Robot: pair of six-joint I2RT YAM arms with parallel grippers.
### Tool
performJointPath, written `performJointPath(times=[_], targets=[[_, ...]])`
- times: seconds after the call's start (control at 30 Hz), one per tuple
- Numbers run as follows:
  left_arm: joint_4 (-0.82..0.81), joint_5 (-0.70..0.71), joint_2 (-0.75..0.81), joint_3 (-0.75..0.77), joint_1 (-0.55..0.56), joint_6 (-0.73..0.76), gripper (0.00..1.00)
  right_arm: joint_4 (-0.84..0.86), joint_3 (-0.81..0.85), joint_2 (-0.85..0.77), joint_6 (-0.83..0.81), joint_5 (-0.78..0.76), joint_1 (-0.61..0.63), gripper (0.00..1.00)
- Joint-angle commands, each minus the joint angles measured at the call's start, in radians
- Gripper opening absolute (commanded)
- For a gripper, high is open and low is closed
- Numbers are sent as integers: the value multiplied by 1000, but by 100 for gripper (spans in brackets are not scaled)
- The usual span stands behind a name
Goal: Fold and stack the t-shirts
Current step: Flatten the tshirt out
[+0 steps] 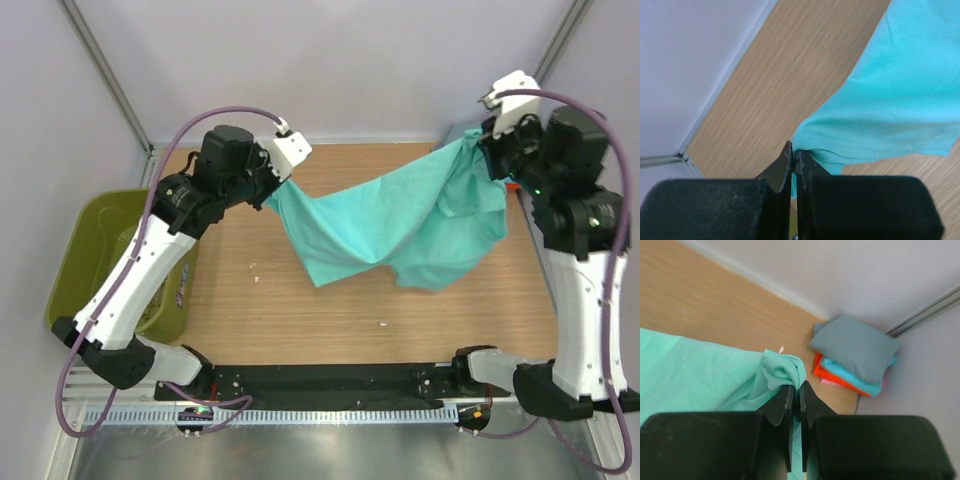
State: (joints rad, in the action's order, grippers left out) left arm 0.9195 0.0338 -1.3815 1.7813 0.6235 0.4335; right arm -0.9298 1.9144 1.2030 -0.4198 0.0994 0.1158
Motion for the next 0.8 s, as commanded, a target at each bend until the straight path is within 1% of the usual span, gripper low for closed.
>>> performJointPath(times=[0.0,0.07,0.13,0.27,0.3,0.33,0.37,0.4,0.43,0.47,0.5,0.53,0.6,0.63,0.67,0.7,0.73,0.77], targets=[[-66,51,-10,-100,-2,33,0,34,-119,105,12,20,-2,1],[-82,48,-16,-163,-5,36,0,55,-161,163,9,23,-4,1],[-96,45,-30,-192,-13,28,0,75,-181,207,15,22,-4,1],[-122,8,-50,-285,-38,-21,0,95,-242,305,9,14,-4,1],[-139,14,-56,-342,-42,-28,0,97,-250,352,3,14,-4,1],[-192,30,-74,-367,-42,-35,1,115,-264,375,0,5,-2,1],[-205,50,-94,-376,-42,-53,12,127,-268,401,19,-41,-4,5],[-212,122,-114,-349,-42,-67,19,140,-258,432,35,-65,-5,20],[-212,170,-132,-317,-42,-82,26,157,-243,437,44,-82,-10,26],[-200,211,-164,-278,-42,-102,37,167,-214,434,55,-95,-16,31],[-200,263,-166,-239,-42,-110,42,195,-203,419,64,-157,-24,48],[-202,261,-160,-235,-42,-99,55,203,-193,409,68,-180,-27,55],[-206,227,-134,-249,-25,-75,61,204,-204,379,62,-193,-25,63],[-199,218,-126,-281,-10,-61,63,213,-225,333,56,-188,-27,64],[-193,218,-119,-299,10,-47,68,221,-280,305,47,-190,-25,66],[-161,213,-117,-319,60,-17,69,227,-310,282,23,-193,-25,68],[-139,175,-114,-348,85,-7,68,236,-339,233,0,-190,-25,68],[-119,154,-114,-370,108,-7,67,252,-421,207,-31,-175,-25,68]])
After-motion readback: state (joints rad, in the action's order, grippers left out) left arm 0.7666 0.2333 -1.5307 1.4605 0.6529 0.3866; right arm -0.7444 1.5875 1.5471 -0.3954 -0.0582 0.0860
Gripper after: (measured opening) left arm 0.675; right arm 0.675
